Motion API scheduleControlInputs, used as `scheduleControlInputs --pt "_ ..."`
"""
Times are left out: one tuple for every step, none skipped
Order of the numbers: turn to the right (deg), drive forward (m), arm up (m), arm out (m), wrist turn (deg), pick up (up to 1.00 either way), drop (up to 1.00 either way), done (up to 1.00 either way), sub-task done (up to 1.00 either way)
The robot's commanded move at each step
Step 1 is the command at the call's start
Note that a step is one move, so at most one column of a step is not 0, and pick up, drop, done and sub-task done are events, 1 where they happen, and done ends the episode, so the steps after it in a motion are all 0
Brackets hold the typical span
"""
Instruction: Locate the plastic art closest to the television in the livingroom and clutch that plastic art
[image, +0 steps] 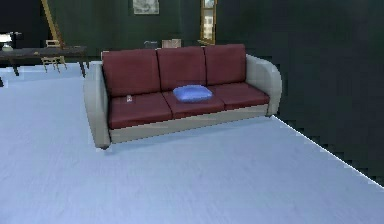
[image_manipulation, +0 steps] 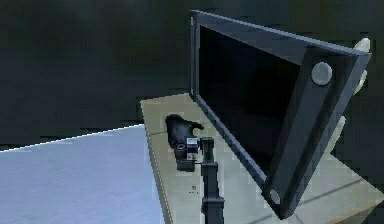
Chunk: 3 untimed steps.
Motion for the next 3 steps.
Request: scheduleControlInputs --pt "0.0 0.00 0.00 0.00 0.0 1.00 0.00 0.00 0.00" --pt "0.0 0.00 0.10 0.00 0.0 0.00 0.00 0.00 0.00" --pt "0.0 0.00 0.00 0.00 0.0 0.00 0.00 1.00 0.00"
